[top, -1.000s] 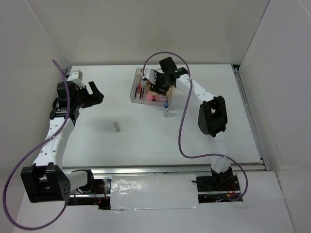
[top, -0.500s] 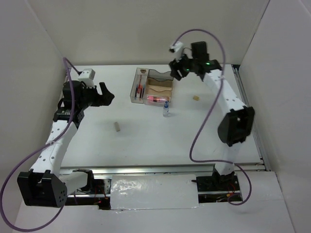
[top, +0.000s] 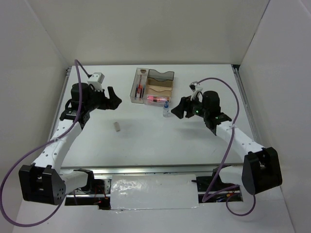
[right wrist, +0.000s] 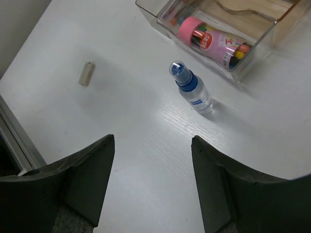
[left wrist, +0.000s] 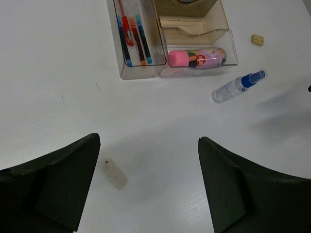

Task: Sort the stationery into containers
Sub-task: Pick up the stationery from the center of the board.

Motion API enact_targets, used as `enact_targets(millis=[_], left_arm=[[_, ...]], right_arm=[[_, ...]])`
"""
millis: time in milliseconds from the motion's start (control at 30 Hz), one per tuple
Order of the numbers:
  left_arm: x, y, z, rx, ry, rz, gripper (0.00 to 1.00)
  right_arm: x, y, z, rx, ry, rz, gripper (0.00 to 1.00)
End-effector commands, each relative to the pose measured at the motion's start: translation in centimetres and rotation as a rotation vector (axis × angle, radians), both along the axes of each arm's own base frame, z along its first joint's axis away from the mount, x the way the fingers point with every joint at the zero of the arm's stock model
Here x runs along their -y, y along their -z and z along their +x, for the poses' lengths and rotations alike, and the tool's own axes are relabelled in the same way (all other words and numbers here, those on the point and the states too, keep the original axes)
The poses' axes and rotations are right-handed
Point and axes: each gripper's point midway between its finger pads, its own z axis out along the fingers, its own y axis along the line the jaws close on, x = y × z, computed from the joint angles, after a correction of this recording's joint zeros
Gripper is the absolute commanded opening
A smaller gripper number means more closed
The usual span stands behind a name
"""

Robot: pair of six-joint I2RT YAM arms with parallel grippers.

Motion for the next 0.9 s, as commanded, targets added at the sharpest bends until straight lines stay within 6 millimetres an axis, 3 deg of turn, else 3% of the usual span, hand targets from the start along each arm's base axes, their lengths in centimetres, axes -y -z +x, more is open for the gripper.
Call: enact_targets(millis=[0,200,367,867], left_arm=[[0.3,-1.7,-0.3,0.062,0.004,-0.017,0.94],[0.2,-2.0,-0.8,0.065,-0.008,-0.014,0.94],[0.0,-1.7,-0.7,0.067,-0.017,0.002,0.95],[-0.2,-1.6,-0.3,0.077,-0.013,0.034,0.95]], right_arm=[[-2.0,-2.8,1.7,0.043,0.105,0.135,0.71],[-4.8,1.0,2.3,-0.032,0.187,0.099,0.72],[-4.1,3.6,4.3,-0.07,0.295,-0.009,0.72],[-5.2,6.5,6.7,-0.085,0.332,-0.116,0.72]])
